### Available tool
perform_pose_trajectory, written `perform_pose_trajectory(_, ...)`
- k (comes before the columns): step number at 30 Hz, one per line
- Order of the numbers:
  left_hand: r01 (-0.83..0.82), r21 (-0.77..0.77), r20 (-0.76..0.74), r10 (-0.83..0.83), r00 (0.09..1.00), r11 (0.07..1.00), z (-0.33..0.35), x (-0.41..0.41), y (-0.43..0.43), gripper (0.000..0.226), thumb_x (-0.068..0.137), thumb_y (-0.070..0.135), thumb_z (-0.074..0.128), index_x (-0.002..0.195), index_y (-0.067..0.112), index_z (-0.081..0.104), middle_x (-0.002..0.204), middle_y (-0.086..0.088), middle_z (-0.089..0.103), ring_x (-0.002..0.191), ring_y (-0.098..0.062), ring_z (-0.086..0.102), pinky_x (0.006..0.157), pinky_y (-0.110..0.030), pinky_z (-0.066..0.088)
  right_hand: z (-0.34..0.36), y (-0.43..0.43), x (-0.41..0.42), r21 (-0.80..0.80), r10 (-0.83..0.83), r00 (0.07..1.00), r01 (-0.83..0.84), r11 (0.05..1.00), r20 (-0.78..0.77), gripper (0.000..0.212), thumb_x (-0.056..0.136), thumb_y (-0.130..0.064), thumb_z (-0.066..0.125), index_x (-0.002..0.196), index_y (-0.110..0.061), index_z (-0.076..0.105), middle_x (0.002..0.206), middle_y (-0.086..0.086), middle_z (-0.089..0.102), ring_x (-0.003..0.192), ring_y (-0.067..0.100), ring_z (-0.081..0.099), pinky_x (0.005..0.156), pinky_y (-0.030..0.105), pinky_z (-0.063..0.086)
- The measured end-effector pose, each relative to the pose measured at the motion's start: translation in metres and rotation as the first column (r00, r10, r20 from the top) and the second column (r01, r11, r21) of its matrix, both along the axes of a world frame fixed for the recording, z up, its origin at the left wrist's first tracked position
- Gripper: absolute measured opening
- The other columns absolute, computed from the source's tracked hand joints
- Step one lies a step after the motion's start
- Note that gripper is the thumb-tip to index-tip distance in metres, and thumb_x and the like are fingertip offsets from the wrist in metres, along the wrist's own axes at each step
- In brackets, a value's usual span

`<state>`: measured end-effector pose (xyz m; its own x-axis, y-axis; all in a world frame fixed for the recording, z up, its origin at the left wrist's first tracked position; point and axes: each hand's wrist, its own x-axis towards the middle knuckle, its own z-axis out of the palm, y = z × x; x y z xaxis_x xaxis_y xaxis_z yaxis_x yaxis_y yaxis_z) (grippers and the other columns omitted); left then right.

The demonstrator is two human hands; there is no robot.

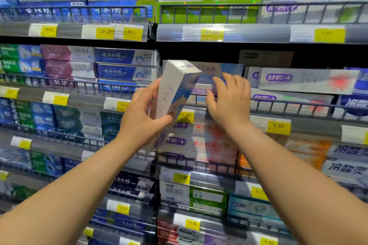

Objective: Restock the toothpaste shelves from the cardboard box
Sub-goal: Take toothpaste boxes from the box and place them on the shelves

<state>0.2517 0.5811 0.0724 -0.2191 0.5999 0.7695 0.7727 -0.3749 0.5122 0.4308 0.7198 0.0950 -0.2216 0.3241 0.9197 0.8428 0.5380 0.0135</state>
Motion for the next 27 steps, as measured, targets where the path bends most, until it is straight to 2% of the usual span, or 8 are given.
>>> perform_pose_trajectory(3,0.001,0.106,-0.193,0.020,0.981,0.994,0.021,0.026,0.009,0.076,0.079,0.036,0.064,0.145,0.040,0.026,0.113,0.009,0.043,0.098,-0.001,0.042,0.070,-0.021,0.044,-0.011,-0.003,0.031,-0.021,-0.001,0.998,0.000,1.000,-0.055,0.044,0.081,-0.032,0.047,0.114,-0.006,0.061,0.113,0.014,0.060,0.100,0.037,0.053,0.093,0.046,0.035)
perform_pose_trajectory(5,0.004,0.194,-0.306,0.057,0.950,0.981,0.031,0.042,0.018,0.072,0.083,0.022,0.064,0.146,0.030,0.031,0.114,0.005,0.046,0.101,-0.008,0.044,0.074,-0.029,0.045,-0.011,-0.005,0.049,-0.042,-0.014,0.995,0.010,0.999,-0.096,0.050,0.081,-0.032,0.045,0.121,-0.005,0.056,0.117,0.014,0.058,0.106,0.037,0.050,0.098,0.046,0.031)
perform_pose_trajectory(8,-0.042,0.336,-0.466,0.204,0.861,0.941,0.047,0.056,0.037,0.069,0.078,0.016,0.063,0.143,0.023,0.039,0.118,-0.006,0.054,0.103,-0.025,0.050,0.081,-0.040,0.041,-0.007,-0.004,0.068,-0.021,-0.025,0.990,0.022,1.000,-0.137,0.050,0.083,-0.032,0.045,0.125,-0.005,0.052,0.120,0.015,0.056,0.110,0.037,0.049,0.100,0.046,0.030)
perform_pose_trajectory(11,-0.148,0.389,-0.564,0.362,0.742,0.909,0.061,0.061,0.060,0.072,0.072,0.013,0.065,0.140,0.027,0.043,0.121,-0.004,0.058,0.103,-0.032,0.051,0.086,-0.041,0.033,-0.007,-0.002,0.082,-0.030,-0.045,0.985,0.040,0.999,-0.165,0.049,0.080,-0.029,0.048,0.123,-0.007,0.055,0.120,0.014,0.056,0.110,0.036,0.050,0.100,0.046,0.032)
perform_pose_trajectory(15,-0.246,0.395,-0.600,0.451,0.660,0.885,0.069,0.068,0.085,0.064,0.077,0.016,0.071,0.133,0.035,0.047,0.122,0.003,0.060,0.102,-0.036,0.050,0.079,-0.038,0.022,-0.015,-0.001,0.092,-0.043,-0.036,0.987,0.030,0.999,-0.159,0.040,0.080,-0.027,0.052,0.115,-0.010,0.059,0.110,0.009,0.059,0.104,0.030,0.052,0.094,0.036,0.029)
perform_pose_trajectory(19,-0.244,0.335,-0.697,0.414,0.586,0.910,0.070,0.075,0.097,0.077,0.072,0.001,0.071,0.135,0.034,0.042,0.131,-0.001,0.055,0.105,-0.037,0.046,0.081,-0.042,0.030,-0.024,0.003,0.096,-0.033,-0.040,0.992,0.037,0.999,-0.119,0.028,0.083,-0.028,0.053,0.105,-0.013,0.063,0.100,0.006,0.059,0.094,0.025,0.053,0.088,0.035,0.032)
perform_pose_trajectory(23,-0.232,0.280,-0.720,0.364,0.591,0.932,0.076,0.082,0.100,0.074,0.069,-0.009,0.065,0.134,0.023,0.051,0.137,-0.015,0.050,0.109,-0.046,0.046,0.085,-0.050,0.043,-0.028,0.006,0.096,-0.022,-0.036,0.992,0.033,0.999,-0.118,0.025,0.085,-0.029,0.052,0.101,-0.015,0.064,0.096,0.005,0.058,0.091,0.025,0.052,0.089,0.035,0.033)
perform_pose_trajectory(27,-0.408,0.283,-0.635,0.488,0.599,0.868,0.066,0.090,0.100,0.077,0.076,0.005,0.062,0.140,0.038,0.037,0.133,-0.013,0.040,0.113,-0.038,0.037,0.089,-0.047,0.027,-0.029,0.007,0.095,0.003,-0.019,0.991,0.019,1.000,-0.133,0.024,0.085,-0.028,0.052,0.100,-0.014,0.064,0.095,0.005,0.058,0.091,0.024,0.052,0.088,0.034,0.032)
